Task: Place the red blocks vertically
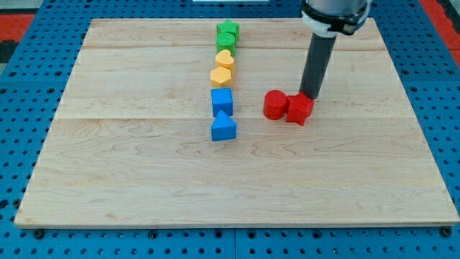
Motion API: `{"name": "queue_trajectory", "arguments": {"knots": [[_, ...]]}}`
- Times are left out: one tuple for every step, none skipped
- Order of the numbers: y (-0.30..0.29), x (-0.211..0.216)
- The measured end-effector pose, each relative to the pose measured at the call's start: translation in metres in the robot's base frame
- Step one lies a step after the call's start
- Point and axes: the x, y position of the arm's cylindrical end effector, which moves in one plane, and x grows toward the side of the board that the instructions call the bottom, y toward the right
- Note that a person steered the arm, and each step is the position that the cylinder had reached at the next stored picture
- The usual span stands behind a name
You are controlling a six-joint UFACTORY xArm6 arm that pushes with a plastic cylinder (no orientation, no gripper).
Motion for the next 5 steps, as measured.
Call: {"name": "queue_trajectory", "arguments": {"knots": [[-0.023,0.038],[-0.034,0.074],[-0.024,0.088],[-0.051,0.109],[-0.092,0.117]]}}
